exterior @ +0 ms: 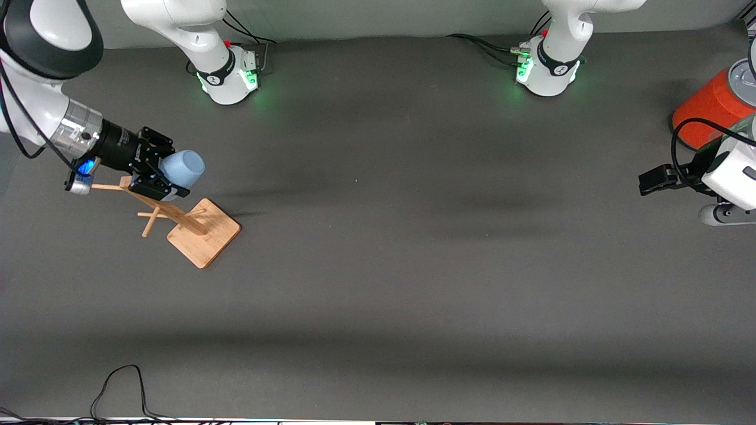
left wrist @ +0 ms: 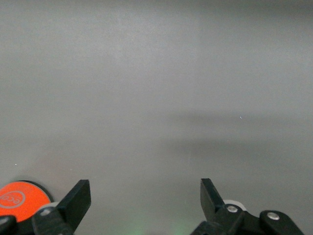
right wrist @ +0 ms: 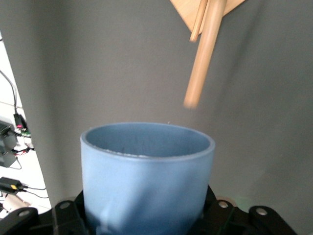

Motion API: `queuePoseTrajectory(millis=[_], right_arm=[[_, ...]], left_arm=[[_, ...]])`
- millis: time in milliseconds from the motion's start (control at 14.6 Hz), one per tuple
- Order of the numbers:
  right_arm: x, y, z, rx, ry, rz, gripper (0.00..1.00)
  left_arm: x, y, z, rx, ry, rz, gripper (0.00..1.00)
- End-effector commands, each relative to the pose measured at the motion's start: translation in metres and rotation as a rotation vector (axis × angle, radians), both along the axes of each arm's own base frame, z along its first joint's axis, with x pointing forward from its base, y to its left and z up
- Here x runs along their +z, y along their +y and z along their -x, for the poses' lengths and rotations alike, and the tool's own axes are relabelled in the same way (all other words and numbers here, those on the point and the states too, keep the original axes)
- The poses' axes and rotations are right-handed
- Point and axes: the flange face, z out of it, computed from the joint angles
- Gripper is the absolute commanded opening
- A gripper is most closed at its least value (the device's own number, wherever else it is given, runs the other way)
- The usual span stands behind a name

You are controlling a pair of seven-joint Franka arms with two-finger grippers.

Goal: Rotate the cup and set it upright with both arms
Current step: 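Grasp the blue cup and lift it off the tree branch, then carry the cup with the right gripper to mid-table and lower it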

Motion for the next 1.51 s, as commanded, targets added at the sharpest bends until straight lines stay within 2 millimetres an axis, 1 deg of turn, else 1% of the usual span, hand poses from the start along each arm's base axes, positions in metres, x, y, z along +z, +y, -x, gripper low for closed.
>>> queuePoseTrajectory(millis=[0, 69, 206, 411, 548, 617, 823, 891, 960, 1028, 1097, 1165, 1234, 1302, 1440], right_arm=[[0.026, 0.066, 0.001, 0.031, -0.021, 0.008, 0.81], [0.027, 0.081, 0.000, 0.021, -0.045, 0.012, 0.81], [0.022, 0.119, 0.000, 0.016, -0.069, 0.035, 0.81], [0.021, 0.179, -0.006, -0.011, -0.089, 0.054, 0.81], [0.019, 0.226, 0.001, -0.012, -0.116, 0.073, 0.81], [0.013, 0.245, 0.003, -0.011, -0.126, 0.101, 0.81], [-0.009, 0.318, 0.019, 0.055, -0.160, 0.213, 0.81], [-0.017, 0.345, 0.025, 0.051, -0.180, 0.239, 0.81], [-0.023, 0.367, 0.025, 0.029, -0.192, 0.256, 0.81], [-0.032, 0.389, 0.026, 0.017, -0.198, 0.264, 0.81], [-0.043, 0.412, 0.032, 0.019, -0.206, 0.274, 0.81], [-0.057, 0.429, 0.035, 0.018, -0.215, 0.294, 0.81], [-0.072, 0.442, 0.038, 0.011, -0.230, 0.314, 0.81], [-0.091, 0.455, 0.041, -0.002, -0.233, 0.332, 0.81], [-0.129, 0.483, 0.054, 0.000, -0.243, 0.363, 0.81]], left_arm=[[0.001, -0.001, 0.001, -0.009, -0.007, -0.004, 1.00], [0.000, -0.001, 0.000, -0.010, -0.005, -0.004, 1.00], [0.000, -0.001, 0.000, -0.010, -0.007, -0.004, 1.00], [-0.002, -0.002, -0.001, -0.010, -0.004, -0.004, 1.00], [-0.002, 0.000, -0.001, -0.009, -0.004, -0.004, 1.00], [-0.002, 0.000, -0.002, -0.007, -0.004, -0.004, 1.00], [-0.005, 0.000, -0.003, -0.007, -0.004, -0.003, 1.00], [-0.006, -0.001, -0.004, -0.009, -0.002, -0.005, 1.00], [-0.006, -0.002, -0.004, -0.011, -0.002, -0.003, 1.00], [-0.006, -0.002, -0.004, -0.011, -0.001, -0.003, 1.00], [-0.006, -0.003, -0.004, -0.012, -0.001, -0.003, 1.00], [-0.006, -0.004, -0.004, -0.014, -0.002, -0.003, 1.00], [-0.006, -0.004, -0.003, -0.014, -0.001, -0.003, 1.00], [-0.006, -0.004, -0.003, -0.014, 0.001, -0.003, 1.00], [-0.006, -0.004, -0.004, -0.014, -0.002, -0.003, 1.00]])
